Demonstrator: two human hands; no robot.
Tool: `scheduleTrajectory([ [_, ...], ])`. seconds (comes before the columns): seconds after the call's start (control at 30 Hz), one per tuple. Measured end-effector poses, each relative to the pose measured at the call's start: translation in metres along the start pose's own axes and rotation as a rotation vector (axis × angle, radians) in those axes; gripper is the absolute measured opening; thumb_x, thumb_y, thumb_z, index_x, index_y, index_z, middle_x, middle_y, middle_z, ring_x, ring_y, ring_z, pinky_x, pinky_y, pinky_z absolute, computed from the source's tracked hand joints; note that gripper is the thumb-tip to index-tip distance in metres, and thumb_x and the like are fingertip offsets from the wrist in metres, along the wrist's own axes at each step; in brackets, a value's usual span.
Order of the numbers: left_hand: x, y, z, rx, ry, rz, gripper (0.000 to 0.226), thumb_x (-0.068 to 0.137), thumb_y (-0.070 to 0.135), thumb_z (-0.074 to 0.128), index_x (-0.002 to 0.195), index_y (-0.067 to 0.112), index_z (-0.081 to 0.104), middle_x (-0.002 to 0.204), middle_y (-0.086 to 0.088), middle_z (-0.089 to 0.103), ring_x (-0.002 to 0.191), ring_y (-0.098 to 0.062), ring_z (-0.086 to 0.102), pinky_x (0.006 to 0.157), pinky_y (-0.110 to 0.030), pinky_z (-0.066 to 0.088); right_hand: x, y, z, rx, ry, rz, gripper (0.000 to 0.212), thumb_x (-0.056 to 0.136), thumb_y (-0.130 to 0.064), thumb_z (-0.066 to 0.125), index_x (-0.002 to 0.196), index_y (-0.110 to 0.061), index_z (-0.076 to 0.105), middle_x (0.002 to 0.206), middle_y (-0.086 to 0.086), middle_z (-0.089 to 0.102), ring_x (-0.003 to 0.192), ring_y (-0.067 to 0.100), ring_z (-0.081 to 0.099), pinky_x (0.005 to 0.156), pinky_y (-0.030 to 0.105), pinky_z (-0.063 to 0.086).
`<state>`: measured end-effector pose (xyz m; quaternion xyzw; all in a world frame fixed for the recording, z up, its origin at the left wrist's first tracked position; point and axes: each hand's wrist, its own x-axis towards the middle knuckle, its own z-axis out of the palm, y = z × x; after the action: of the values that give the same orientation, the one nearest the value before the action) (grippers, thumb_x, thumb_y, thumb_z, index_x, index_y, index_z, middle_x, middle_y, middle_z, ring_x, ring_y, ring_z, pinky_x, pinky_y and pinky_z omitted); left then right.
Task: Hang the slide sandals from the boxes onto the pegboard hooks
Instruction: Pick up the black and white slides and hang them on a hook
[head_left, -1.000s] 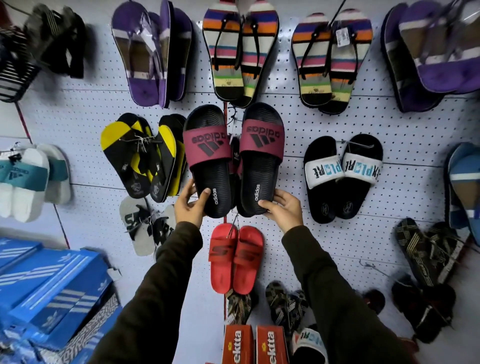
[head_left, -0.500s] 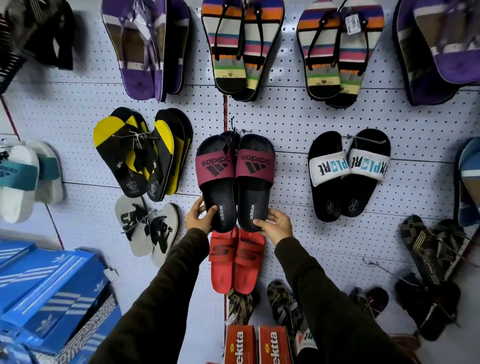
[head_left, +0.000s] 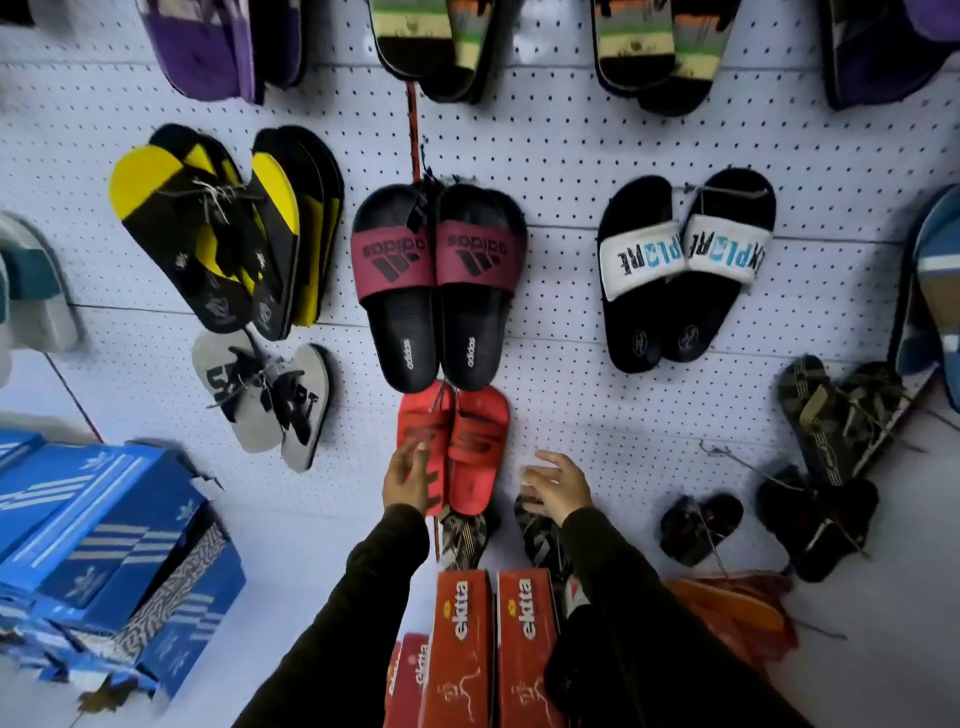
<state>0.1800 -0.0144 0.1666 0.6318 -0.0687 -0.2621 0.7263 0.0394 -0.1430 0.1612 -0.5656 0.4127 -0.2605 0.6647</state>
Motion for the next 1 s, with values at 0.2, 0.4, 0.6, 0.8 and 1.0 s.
scheduleTrajectory([
  [0.2,-0.033,-0.104,0.008,0.222,-0.057,-0.183,0.041,0.098,0.035,0.047,0.129,0.011,0.06,0.119,-0.012,0.066,0.105,-0.029,0.064,0.085,-0.045,0.054,-0.029,0.091,-0.069,-0.125,0.274,0.198,0.059,0.083,-0.008,0.073,0.137,-0.004,0.049,0.13,0.02,0.063,0.116,0.036,0.061,0.09,0.041,0.054],
  [0.4,-0.059,-0.189,0.031,0.718,-0.393,-0.298,0.046,0.099,0.03,0.048,0.141,0.01,0.05,0.146,-0.017,0.052,0.133,-0.032,0.05,0.112,-0.036,0.04,-0.068,0.181,-0.144,-0.445,0.287,0.646,0.082,0.084,-0.031,0.073,0.15,-0.001,0.035,0.153,0.017,0.043,0.139,0.035,0.045,0.114,0.044,0.038],
  [0.6,-0.074,-0.238,0.075,0.871,-0.604,-0.411,0.061,0.098,0.019,0.052,0.151,0.002,0.028,0.155,-0.019,0.037,0.143,-0.031,0.039,0.116,-0.033,0.031,-0.09,0.233,-0.158,-0.086,0.239,0.933,0.075,0.088,-0.02,0.069,0.152,-0.007,0.031,0.152,0.016,0.043,0.129,0.037,0.05,0.099,0.05,0.049],
  [0.8,-0.075,-0.273,0.084,1.117,-0.508,-0.345,0.064,0.094,0.027,0.055,0.151,0.009,0.031,0.154,-0.02,0.037,0.142,-0.036,0.038,0.117,-0.04,0.031,-0.093,0.256,-0.163,0.214,0.269,0.884,0.064,0.088,0.01,0.061,0.144,-0.005,0.034,0.149,0.016,0.047,0.134,0.043,0.049,0.098,0.054,0.046],
  [1.0,-0.081,-0.281,0.081,0.927,-0.455,-0.509,0.054,0.089,0.016,0.065,0.139,0.003,0.05,0.136,-0.022,0.059,0.125,-0.036,0.057,0.11,-0.042,0.043,-0.1,0.256,-0.178,0.206,0.286,0.792,0.055,0.081,0.018,0.063,0.129,-0.002,0.047,0.143,0.019,0.051,0.128,0.045,0.053,0.086,0.051,0.052],
])
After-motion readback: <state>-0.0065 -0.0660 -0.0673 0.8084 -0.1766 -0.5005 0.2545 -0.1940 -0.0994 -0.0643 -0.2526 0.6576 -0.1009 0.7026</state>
